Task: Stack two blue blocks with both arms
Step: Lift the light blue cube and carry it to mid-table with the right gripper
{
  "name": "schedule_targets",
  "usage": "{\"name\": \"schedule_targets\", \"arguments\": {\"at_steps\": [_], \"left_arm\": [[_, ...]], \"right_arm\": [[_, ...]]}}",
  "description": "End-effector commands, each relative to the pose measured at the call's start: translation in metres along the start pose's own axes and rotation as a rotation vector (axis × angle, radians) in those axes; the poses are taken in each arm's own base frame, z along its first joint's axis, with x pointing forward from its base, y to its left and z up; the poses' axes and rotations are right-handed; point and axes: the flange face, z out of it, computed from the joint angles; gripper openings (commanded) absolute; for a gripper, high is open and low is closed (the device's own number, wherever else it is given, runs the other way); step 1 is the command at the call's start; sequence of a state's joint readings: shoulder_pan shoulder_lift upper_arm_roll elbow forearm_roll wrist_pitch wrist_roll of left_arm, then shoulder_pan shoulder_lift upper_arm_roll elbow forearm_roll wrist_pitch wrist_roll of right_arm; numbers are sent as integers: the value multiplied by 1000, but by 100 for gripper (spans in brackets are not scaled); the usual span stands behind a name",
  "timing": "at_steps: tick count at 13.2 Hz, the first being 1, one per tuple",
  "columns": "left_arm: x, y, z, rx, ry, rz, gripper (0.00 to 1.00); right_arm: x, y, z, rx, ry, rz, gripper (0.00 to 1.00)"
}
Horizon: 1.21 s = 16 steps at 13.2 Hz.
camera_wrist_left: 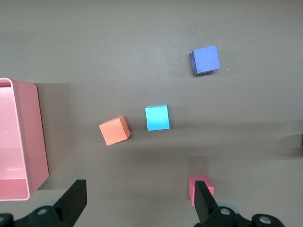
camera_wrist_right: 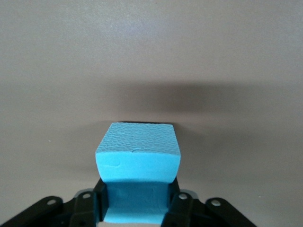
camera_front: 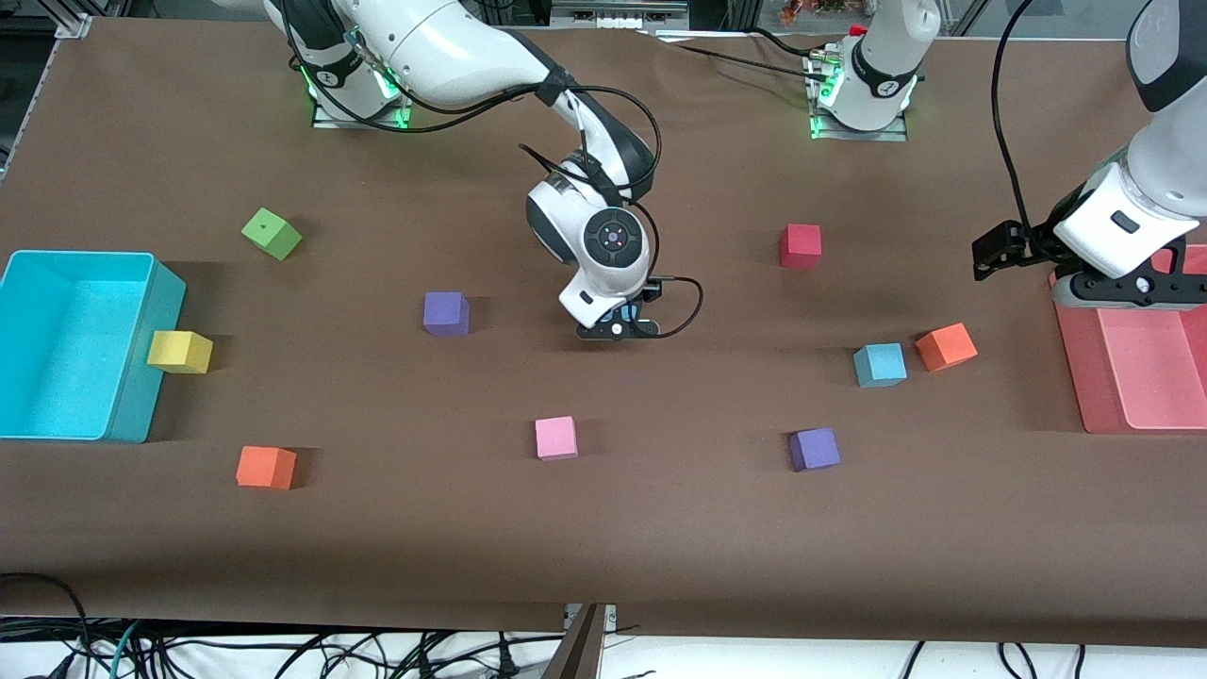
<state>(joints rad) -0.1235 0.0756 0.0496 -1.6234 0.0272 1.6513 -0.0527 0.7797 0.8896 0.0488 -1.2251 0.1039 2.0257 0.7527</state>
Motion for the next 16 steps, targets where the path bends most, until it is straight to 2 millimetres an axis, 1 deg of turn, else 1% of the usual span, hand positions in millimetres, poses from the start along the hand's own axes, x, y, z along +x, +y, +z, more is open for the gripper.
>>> {"name": "schedule_targets", "arguments": {"at_steps": [1, 3, 6, 7, 8, 9, 10, 12, 13, 14, 15, 16], "left_arm": [[3, 8, 7, 28, 1, 32, 100], [6, 10, 16, 28, -16, 38, 100], [6, 13, 15, 24, -15, 42, 100], [7, 13, 16, 24, -16, 40, 100], [7, 13, 18, 24, -19, 40, 100], [9, 14, 23, 22, -27, 43, 100], [13, 15, 30, 21, -33, 42, 100], [20, 15, 41, 22, -27, 43, 100], [20, 16, 43, 20, -29, 43, 100], [20, 18, 45, 19, -33, 46, 100], [23, 22, 54, 23, -46, 52, 100], [26, 26, 59, 21, -39, 59, 100]], "right_arm": [[4, -6, -3, 17, 11, 8, 100], [4, -6, -3, 19, 12, 5, 100], [4, -6, -11, 27, 19, 1, 100], [5, -5, -22, 33, 26, -16, 100], [7, -3, -36, 41, 38, -76, 100], [8, 2, -44, 43, 39, -144, 100], [5, 11, -55, 29, 23, -206, 100], [12, 40, -80, 48, 18, -364, 100], [10, 53, -90, 68, 12, -458, 100], [15, 76, -104, 98, 11, -532, 100], [20, 96, -110, 136, 9, -621, 100], [18, 113, -113, 164, 23, -705, 100]]}}
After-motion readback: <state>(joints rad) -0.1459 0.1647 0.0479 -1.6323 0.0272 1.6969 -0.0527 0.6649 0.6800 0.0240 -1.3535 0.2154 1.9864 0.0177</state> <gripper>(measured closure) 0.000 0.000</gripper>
